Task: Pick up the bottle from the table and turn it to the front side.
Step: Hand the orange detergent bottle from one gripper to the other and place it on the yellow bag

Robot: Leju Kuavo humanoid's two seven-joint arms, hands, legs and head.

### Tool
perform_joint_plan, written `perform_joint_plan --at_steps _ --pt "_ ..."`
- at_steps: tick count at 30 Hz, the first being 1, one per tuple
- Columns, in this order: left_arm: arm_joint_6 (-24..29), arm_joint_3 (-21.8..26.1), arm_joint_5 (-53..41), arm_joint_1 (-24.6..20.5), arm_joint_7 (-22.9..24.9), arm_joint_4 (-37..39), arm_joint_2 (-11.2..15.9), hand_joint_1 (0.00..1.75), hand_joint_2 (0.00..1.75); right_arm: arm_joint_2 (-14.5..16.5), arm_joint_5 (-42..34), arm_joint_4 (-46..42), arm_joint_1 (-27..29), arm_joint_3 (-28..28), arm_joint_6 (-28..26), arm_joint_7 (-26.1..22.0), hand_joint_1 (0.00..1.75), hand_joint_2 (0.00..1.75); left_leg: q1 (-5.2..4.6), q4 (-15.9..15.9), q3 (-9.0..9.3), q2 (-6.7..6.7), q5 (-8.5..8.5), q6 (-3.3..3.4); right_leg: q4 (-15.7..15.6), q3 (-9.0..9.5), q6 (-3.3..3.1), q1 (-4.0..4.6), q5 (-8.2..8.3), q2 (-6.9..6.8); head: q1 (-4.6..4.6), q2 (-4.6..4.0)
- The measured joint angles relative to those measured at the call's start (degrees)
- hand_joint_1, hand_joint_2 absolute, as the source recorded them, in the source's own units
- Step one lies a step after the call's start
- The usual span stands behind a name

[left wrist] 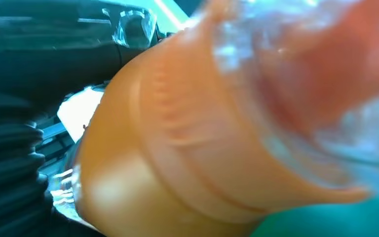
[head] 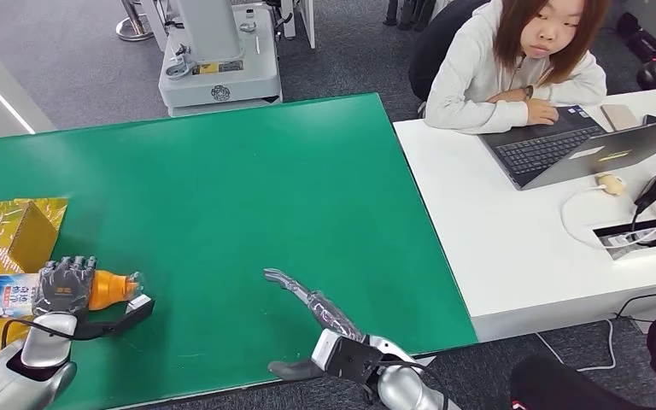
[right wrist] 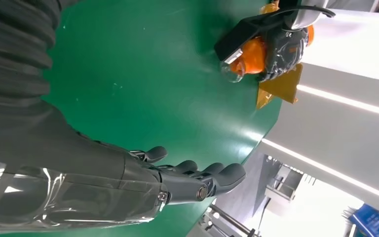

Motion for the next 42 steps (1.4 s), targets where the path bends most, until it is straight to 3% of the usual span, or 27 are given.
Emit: perform_joint_plan --at_steps 5,8,12,15,18,22,24,28,31,38,42 --pt "0.59 0.35 2.96 0.08 -2.54 0.83 -0.38 0.0 1.75 0.38 0.2 -0.01 0.06 0.01 0.54 0.39 0.0 1.75 0.0 0.0 -0.01 -0.01 -0.01 0.0 -0.01 0.01 0.0 0.0 -0.01 -0.02 0.0 0.0" --pt "-0.42 2.98 9.43 0.02 -7.44 0.9 -1.07 0.0 1.75 0.39 0.65 -0.01 0.11 -0.02 0.96 0.56 0.0 1.75 -0.03 -0.01 0.04 -0.05 -0.01 0.0 -0.02 0.07 0.01 -0.02 -0.02 -0.08 -0.01 0.0" --pt "-0.75 6.33 12.19 0.22 -10.44 0.9 -2.19 0.0 1.75 0.39 1.04 -0.02 0.27 -0.07 1.07 0.77 0.0 1.75 -0.04 -0.01 0.06 -0.21 0.03 0.03 -0.03 0.16 0.01 -0.02 -0.02 -0.26 -0.01 0.0" --pt "1.82 8.51 14.15 0.93 -12.42 0.71 -3.41 0.0 1.75 0.39 1.08 -0.05 0.54 -0.11 1.07 0.98 0.0 1.75 -0.04 0.0 0.07 -0.26 0.04 0.05 -0.03 0.19 0.01 -0.02 -0.01 -0.3 -0.01 0.0" --pt "8.44 10.85 18.06 2.82 -15.47 -0.39 -4.85 0.0 1.75 0.39 1.09 -0.18 1.21 -0.13 0.95 1.33 0.0 1.75 -0.05 0.02 0.07 -0.21 0.04 0.05 -0.04 0.16 0.02 -0.03 0.01 -0.23 -0.02 0.0" --pt "22.15 16.73 31.52 7.87 -27.92 -5.23 -8.4 0.0 1.75 0.39 1.04 -0.5 2.09 -0.13 0.53 1.92 0.0 1.75 -0.05 0.04 0.02 -0.18 0.01 0.06 -0.08 0.12 0.03 -0.04 0.0 -0.17 0.0 0.0" --pt "25.69 19.96 38.52 10.85 -35.09 -9.27 -10.63 0.0 1.75 0.39 0.81 -0.49 2.35 -0.11 -0.02 1.96 0.0 1.75 -0.05 0.04 0.0 -0.11 -0.03 0.07 -0.12 0.09 0.04 -0.04 0.0 -0.1 0.0 0.0" --pt "26.87 26.69 48.0 17.81 -49.27 -20.71 -15.95 0.0 1.75 0.39 -0.75 0.08 2.73 0.09 -1.76 1.09 0.0 1.75 -0.05 0.04 -0.07 -0.07 -0.1 0.14 -0.2 0.04 0.05 -0.04 -0.01 -0.06 0.0 0.0" --pt "26.86 30.19 55.51 21.98 -53.54 -29.75 -19.82 0.0 1.75 0.38 -2.15 0.84 2.93 0.4 -3.01 0.18 0.0 1.75 -0.05 0.04 -0.11 -0.04 -0.14 0.2 -0.22 0.02 0.06 -0.04 -0.02 -0.05 -0.01 0.0" --pt "26.23 29.09 70.43 27.05 -54.14 -43.3 -23.59 0.0 1.75 0.34 -4.01 2.12 3.65 1.02 -4.92 -1.19 0.0 1.75 -0.04 0.03 -0.09 -0.05 -0.16 0.23 -0.22 0.02 0.07 -0.03 -0.03 -0.08 -0.02 0.0" --pt "19.65 21.12 82.11 29.55 -53.86 -48.1 -23.79 0.0 1.75 0.1 -10.08 0.92 5.62 -0.01 -7.98 -4.87 0.0 1.75 -0.05 0.04 -0.1 -0.07 -0.16 0.24 -0.23 0.03 0.08 -0.04 -0.03 -0.1 -0.02 0.0"
